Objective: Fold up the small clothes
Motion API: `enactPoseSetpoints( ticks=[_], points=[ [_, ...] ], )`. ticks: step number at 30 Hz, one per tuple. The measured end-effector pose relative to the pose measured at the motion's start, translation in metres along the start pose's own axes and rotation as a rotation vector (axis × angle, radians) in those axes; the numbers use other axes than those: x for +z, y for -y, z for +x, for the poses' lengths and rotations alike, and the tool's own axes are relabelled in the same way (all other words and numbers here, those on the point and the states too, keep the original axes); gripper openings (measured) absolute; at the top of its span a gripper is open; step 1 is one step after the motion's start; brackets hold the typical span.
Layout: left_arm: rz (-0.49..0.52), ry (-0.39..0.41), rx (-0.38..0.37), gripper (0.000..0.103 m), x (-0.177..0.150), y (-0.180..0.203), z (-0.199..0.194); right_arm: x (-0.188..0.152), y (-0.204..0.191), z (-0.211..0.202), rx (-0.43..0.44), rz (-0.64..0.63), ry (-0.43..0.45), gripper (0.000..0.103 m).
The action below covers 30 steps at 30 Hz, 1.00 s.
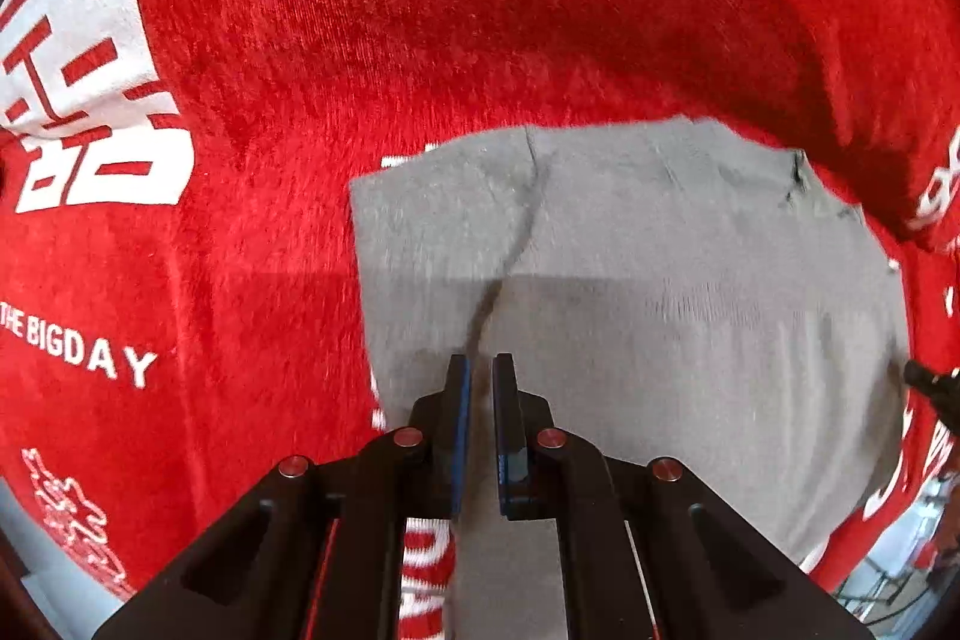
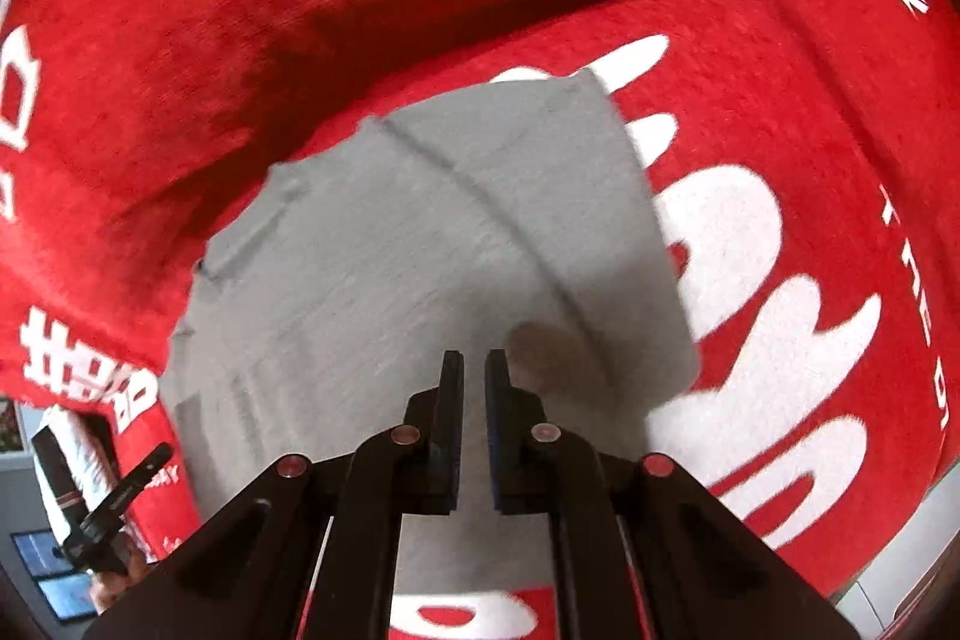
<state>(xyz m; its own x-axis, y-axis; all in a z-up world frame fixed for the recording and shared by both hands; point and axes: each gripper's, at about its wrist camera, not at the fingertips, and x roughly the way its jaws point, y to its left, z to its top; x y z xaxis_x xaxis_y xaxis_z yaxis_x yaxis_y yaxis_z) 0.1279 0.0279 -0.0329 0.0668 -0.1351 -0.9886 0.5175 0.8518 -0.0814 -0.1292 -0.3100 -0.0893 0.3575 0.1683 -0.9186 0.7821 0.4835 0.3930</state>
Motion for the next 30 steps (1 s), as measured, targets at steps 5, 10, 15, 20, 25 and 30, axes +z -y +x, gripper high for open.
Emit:
enactPoseSetpoints(
  ticks=[5,10,15,20,25,30],
  points=[
    [0.004,-0.042,0.001,0.046,-0.021,0.005,-0.006,-0.032,-0.021,0.005,0.07,-0.019,-0.064,0.01],
    [0.017,0.017,0.034,0.092,-0.038,0.017,-0.027,-0.061,-0.038,0.016,0.101,-0.026,-0.112,0.052],
    [0.0,-0.012,0.048,0.093,-0.044,0.015,-0.028,-0.084,-0.053,0.024,0.122,-0.047,-0.156,0.055],
    [-0.023,-0.06,0.092,0.093,-0.049,0.007,-0.022,-0.101,-0.069,0.028,0.14,-0.09,-0.167,0.083],
    [-0.014,-0.078,0.106,0.093,-0.056,0.003,-0.018,-0.111,-0.079,0.029,0.146,-0.104,-0.122,0.103],
    [-0.037,-0.102,0.059,0.093,-0.061,-0.004,-0.014,-0.12,-0.089,0.039,0.172,-0.122,-0.174,0.103]
  ],
)
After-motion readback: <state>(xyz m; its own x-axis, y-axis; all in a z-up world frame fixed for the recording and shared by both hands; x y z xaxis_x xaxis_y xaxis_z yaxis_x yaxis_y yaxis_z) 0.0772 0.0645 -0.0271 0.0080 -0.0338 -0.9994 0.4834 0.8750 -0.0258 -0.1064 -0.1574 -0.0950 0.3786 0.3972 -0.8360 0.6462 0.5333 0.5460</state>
